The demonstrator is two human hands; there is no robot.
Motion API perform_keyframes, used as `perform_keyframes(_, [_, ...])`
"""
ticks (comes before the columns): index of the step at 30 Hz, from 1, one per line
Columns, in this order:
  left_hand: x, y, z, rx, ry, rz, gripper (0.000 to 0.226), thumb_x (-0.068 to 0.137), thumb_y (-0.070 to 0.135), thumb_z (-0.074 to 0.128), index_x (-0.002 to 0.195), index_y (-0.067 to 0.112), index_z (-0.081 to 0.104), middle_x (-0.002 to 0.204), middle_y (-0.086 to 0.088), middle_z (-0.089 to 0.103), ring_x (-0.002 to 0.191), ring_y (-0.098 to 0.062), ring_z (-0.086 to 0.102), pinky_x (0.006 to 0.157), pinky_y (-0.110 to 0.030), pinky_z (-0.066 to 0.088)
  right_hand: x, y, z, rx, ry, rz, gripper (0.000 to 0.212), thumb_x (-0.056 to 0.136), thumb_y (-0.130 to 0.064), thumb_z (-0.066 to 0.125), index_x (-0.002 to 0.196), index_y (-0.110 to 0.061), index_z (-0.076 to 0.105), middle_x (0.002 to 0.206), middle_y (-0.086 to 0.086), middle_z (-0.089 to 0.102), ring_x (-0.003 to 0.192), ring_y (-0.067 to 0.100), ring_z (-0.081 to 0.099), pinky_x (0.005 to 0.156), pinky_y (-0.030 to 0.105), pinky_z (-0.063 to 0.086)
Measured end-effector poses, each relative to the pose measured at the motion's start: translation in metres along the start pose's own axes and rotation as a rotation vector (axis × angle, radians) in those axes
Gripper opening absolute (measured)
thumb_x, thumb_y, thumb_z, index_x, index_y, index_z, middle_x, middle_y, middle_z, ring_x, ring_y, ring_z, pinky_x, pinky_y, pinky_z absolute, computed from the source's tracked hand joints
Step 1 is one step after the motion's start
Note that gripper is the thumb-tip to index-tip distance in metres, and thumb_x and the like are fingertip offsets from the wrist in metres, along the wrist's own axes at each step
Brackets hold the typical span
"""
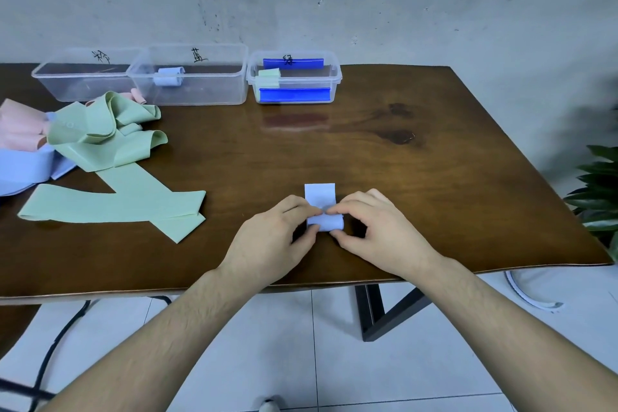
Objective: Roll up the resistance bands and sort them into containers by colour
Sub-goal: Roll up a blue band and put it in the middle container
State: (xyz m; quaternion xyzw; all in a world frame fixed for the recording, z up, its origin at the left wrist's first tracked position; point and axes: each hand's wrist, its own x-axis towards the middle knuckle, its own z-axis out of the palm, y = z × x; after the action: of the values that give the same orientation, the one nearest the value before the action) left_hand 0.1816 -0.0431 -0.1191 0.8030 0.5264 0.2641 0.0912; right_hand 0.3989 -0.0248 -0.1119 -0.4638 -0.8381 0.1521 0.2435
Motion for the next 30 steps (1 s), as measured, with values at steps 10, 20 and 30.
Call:
perform_keyframes(10, [0.009, -0.003, -0.004, 0.064, -0.013, 0.063, 0.027, 0.088, 0.035, 0.071, 0.114, 0.027, 0.069, 0.107, 0.017, 0.061, 0.057, -0.003, 0.044, 0.049, -0.017, 0.035, 0.006, 0.003, 0.0, -0.016, -0.006, 0.008, 0.039, 0.088, -0.033, 0.07, 0.126, -0.033, 0.065, 0.117, -0.022, 0.057, 0.104, 0.003, 0.041, 0.101, 0.034, 0.043])
perform_keyframes(20, [0.004, 0.005, -0.008, 0.069, -0.017, 0.073, 0.025, 0.088, 0.036, 0.07, 0.112, 0.029, 0.07, 0.103, 0.017, 0.063, 0.058, 0.0, 0.044, 0.048, -0.015, 0.035, -0.002, -0.002, -0.003, -0.03, -0.005, -0.04, 0.029, 0.088, -0.028, 0.071, 0.117, -0.032, 0.07, 0.108, -0.022, 0.062, 0.095, 0.005, 0.046, 0.092, 0.033, 0.046])
perform_keyframes(30, [-0.015, 0.012, -0.009, 0.046, -0.091, 0.086, 0.032, 0.093, 0.047, 0.048, 0.115, 0.033, 0.066, 0.108, 0.018, 0.054, 0.054, -0.01, 0.045, 0.045, -0.025, 0.041, -0.02, -0.009, -0.001, -0.018, 0.021, -0.052, 0.026, 0.085, -0.034, 0.069, 0.111, -0.033, 0.072, 0.101, -0.023, 0.062, 0.095, 0.005, 0.043, 0.091, 0.033, 0.044])
